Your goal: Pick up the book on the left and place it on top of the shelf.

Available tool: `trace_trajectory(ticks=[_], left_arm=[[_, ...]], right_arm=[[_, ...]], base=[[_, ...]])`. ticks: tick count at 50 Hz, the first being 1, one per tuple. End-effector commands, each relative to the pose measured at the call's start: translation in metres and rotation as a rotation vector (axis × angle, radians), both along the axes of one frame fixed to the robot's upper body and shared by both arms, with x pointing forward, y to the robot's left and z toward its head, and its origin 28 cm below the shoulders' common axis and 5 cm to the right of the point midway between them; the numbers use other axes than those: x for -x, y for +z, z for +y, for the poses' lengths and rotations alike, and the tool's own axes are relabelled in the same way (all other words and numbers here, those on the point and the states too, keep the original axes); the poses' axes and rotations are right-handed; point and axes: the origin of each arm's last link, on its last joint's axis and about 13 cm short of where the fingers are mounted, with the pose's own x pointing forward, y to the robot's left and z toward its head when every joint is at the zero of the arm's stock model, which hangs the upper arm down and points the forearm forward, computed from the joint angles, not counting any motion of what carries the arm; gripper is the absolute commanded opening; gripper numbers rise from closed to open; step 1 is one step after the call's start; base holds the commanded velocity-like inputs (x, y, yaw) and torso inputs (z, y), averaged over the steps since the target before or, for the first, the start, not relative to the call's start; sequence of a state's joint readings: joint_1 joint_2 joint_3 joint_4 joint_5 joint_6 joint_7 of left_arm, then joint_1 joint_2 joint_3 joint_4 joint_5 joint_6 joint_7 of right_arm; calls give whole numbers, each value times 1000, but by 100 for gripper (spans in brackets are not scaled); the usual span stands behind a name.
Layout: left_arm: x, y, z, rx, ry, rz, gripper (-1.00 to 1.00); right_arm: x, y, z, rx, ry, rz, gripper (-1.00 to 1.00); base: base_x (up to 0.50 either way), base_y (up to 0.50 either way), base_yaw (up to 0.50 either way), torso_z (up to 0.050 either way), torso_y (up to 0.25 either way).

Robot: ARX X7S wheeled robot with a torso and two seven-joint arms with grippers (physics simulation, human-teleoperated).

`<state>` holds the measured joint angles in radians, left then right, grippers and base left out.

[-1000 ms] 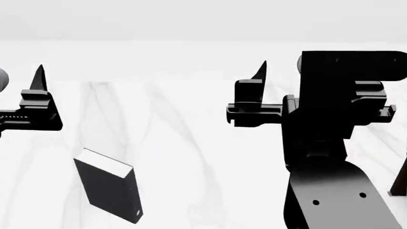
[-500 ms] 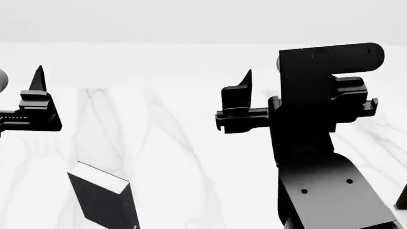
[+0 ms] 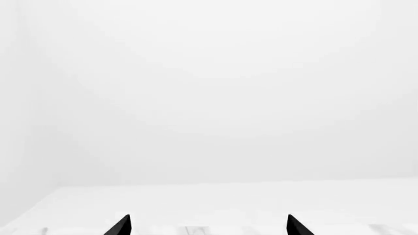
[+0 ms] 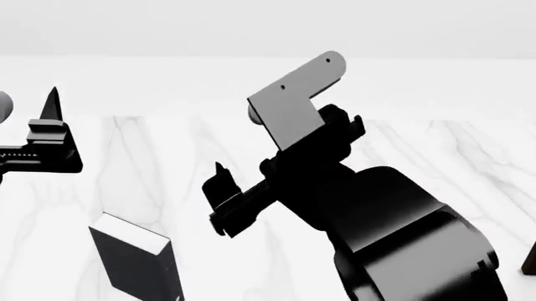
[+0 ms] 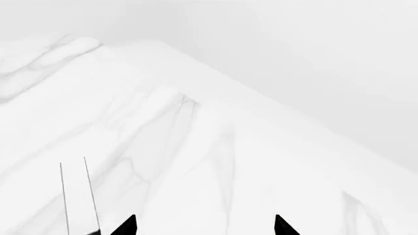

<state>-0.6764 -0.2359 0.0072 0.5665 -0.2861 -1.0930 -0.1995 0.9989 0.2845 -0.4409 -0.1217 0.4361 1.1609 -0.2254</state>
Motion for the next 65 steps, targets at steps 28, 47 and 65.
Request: trace_trajectory(ticks=[28,47,65], left_arm=[[0,-1,2,0,9,7,100],[-1,-3,2,-2,9,9,100],[0,0,2,-6,6,7,100]], right_arm=[[-8,-23,32,121,300,93,100],[-15,-43,45,93,323,124,100],[-27,-67,57,84,294,173,100]], base=[[0,0,0,0,0],[0,0,0,0,0],[0,0,0,0,0]])
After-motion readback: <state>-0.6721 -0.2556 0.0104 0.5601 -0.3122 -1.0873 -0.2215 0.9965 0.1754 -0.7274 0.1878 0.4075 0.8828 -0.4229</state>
